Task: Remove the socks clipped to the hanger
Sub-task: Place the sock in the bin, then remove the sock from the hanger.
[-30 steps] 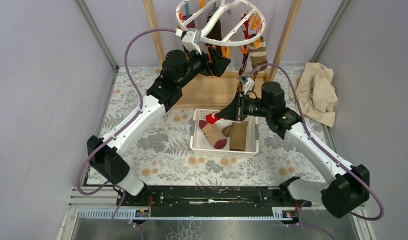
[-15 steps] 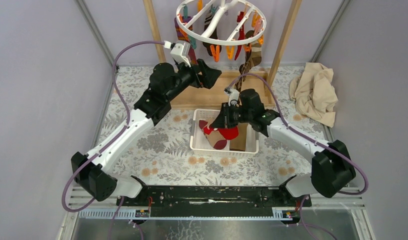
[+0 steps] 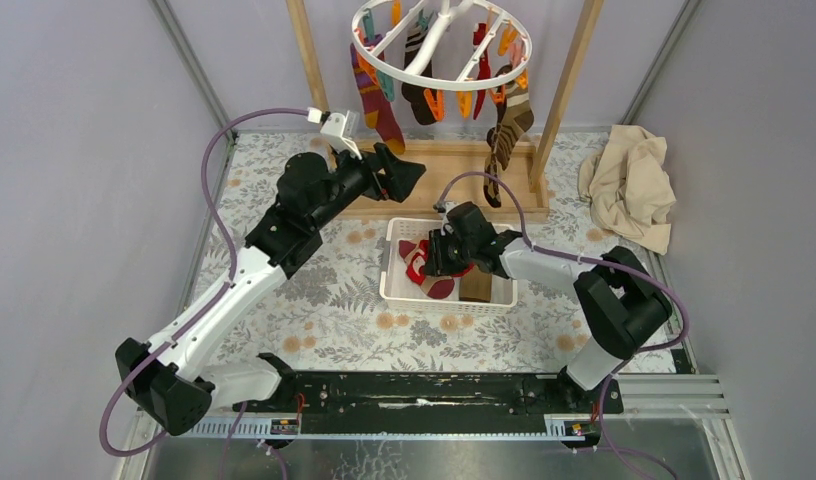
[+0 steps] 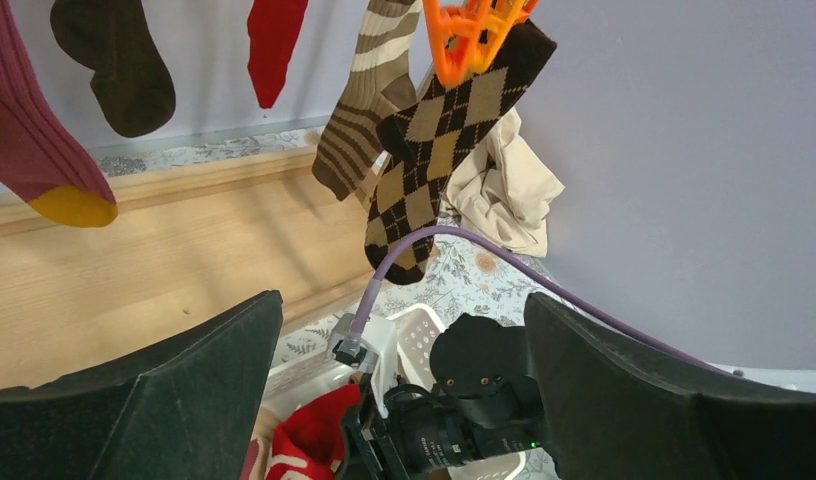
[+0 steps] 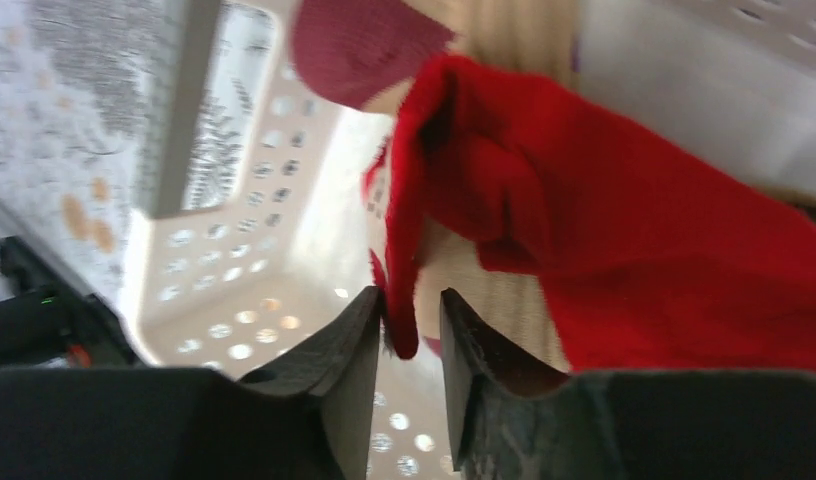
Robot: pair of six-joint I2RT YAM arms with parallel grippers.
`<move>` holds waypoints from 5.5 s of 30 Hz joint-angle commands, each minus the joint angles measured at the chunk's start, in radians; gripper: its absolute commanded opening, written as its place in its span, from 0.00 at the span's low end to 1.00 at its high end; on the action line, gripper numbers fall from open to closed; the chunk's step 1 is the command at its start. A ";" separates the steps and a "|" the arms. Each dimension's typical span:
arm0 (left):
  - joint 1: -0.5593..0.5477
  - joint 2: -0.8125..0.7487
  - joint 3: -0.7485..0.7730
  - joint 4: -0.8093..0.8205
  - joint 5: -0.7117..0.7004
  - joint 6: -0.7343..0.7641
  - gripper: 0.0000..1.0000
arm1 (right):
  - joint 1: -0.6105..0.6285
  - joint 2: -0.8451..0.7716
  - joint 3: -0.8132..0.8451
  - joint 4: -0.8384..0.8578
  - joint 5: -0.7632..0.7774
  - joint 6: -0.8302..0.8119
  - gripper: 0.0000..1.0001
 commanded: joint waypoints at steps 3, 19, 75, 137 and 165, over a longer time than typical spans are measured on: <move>-0.012 -0.053 -0.036 -0.034 -0.023 -0.003 0.99 | 0.033 -0.045 -0.004 -0.075 0.191 -0.045 0.43; -0.026 -0.129 -0.069 -0.092 -0.061 0.001 0.99 | 0.062 -0.103 0.182 -0.236 0.373 -0.133 0.54; -0.036 -0.145 -0.092 -0.113 -0.072 0.019 0.99 | -0.348 -0.312 0.000 0.124 0.312 -0.101 0.68; -0.039 0.296 -0.034 0.446 0.186 -0.068 0.99 | -0.576 -0.083 0.059 1.182 -0.733 1.065 0.07; -0.032 0.380 0.100 0.419 0.316 -0.108 0.02 | -0.576 -0.176 0.070 0.815 -0.740 0.797 0.20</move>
